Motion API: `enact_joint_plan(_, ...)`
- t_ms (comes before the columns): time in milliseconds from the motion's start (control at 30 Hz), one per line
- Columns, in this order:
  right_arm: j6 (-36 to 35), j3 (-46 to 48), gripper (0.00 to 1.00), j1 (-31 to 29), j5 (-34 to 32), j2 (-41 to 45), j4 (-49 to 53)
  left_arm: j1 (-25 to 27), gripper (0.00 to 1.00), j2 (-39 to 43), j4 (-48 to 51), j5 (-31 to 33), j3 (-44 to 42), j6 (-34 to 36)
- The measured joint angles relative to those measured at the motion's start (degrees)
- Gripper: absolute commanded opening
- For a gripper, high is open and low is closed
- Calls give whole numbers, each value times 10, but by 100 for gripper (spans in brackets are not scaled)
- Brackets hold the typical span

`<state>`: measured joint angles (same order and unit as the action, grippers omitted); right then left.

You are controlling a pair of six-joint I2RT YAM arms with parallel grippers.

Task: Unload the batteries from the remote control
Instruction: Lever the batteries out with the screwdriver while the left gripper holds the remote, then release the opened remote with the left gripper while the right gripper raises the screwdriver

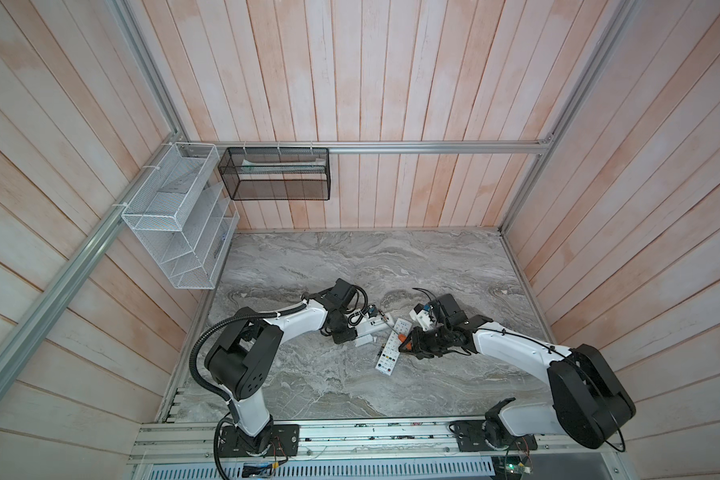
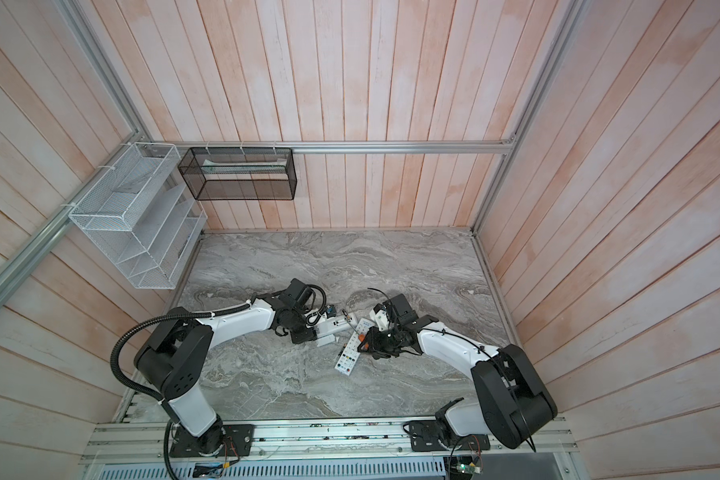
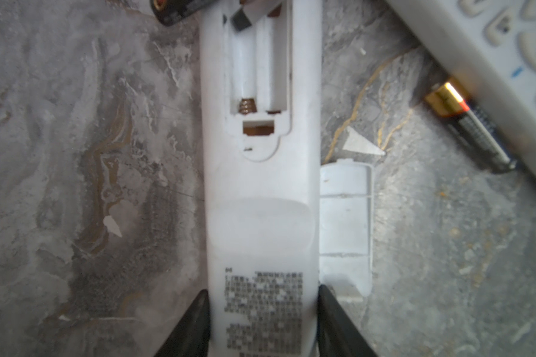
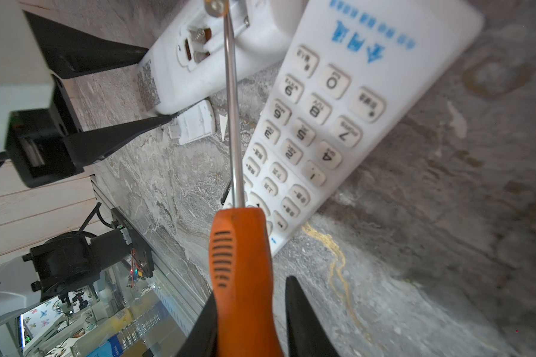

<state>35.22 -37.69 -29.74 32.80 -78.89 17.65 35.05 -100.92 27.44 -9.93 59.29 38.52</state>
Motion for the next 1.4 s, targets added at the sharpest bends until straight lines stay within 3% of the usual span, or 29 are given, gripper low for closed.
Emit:
enact_joint_plan(433,-20,-30,0,25,-8,7,51,0,20,0,0,-3,2,-2)
enact_joint_plan(700,-21,-115,0,37,-51,28,124,2,41,0,-22,-10,2,-5)
enact_joint_plan(833,-28,-170,0,42,-64,15,145,0,56,0,-21,-17,2,-5)
enact_joint_plan(1067,-53,-246,0,54,-68,-13,137,2,61,19,-11,-46,1,1)
enact_joint_plan(1400,-70,-268,0,61,-61,-19,142,-20,72,44,9,-77,13,-21)
